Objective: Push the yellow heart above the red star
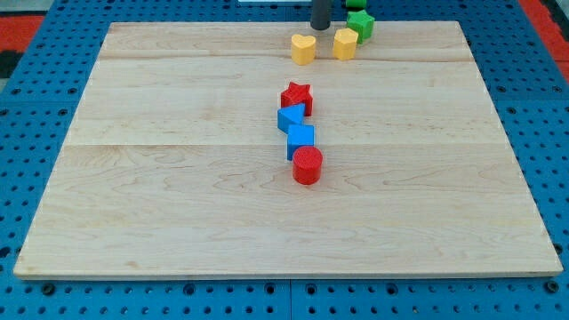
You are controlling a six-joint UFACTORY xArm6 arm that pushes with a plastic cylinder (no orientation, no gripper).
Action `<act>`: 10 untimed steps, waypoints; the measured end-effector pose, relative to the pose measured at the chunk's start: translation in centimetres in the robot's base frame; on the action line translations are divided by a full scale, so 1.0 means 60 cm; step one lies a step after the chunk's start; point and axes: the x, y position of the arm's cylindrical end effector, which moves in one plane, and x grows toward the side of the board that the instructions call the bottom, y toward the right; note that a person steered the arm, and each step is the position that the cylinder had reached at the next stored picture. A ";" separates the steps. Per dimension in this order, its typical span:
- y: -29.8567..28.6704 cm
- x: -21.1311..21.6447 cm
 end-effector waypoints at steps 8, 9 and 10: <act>-0.072 0.091; -0.067 0.091; -0.039 0.084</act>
